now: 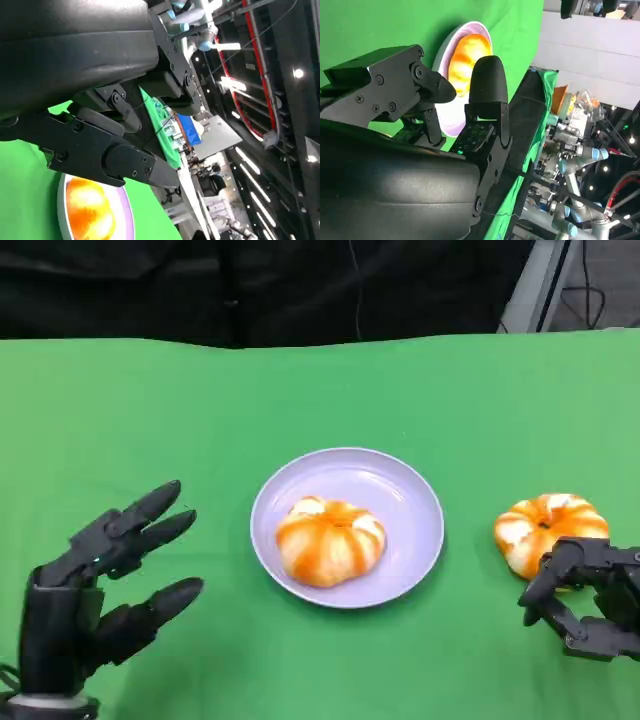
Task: Grasp the bread from the table and place it into the plate.
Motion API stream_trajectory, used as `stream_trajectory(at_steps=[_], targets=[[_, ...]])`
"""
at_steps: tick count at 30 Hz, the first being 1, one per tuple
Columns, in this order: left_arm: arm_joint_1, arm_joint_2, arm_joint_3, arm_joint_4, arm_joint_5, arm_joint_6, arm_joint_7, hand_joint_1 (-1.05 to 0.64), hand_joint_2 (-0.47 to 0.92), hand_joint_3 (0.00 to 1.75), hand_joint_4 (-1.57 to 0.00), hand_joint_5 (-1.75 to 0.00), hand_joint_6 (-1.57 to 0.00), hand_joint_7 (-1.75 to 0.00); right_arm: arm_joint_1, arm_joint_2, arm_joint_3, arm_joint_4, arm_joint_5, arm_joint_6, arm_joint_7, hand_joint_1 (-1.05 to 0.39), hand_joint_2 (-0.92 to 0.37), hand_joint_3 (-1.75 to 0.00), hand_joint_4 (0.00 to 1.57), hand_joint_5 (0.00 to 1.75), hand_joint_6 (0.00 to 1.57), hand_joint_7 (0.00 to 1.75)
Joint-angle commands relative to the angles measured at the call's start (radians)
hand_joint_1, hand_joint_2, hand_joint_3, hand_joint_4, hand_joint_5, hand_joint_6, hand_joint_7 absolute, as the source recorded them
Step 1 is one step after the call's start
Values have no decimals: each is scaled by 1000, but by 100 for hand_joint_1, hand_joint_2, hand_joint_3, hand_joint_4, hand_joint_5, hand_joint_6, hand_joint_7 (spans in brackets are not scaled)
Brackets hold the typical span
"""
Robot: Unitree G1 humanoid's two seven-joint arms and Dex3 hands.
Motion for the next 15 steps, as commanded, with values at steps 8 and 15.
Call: stream_trajectory(at_steps=[8,15], targets=[[44,-60,62,-2,-193,69,-216,-44,92,7,-86,0,-71,-1,-8,-22,-13,9,11,2,0,13,-70,-85,86,143,91,103],[56,-101,101,-42,-271,133,-311,-43,92,7,-86,0,-71,0,-9,-23,-14,11,13,2,2,13,-71,-83,86,143,91,103]])
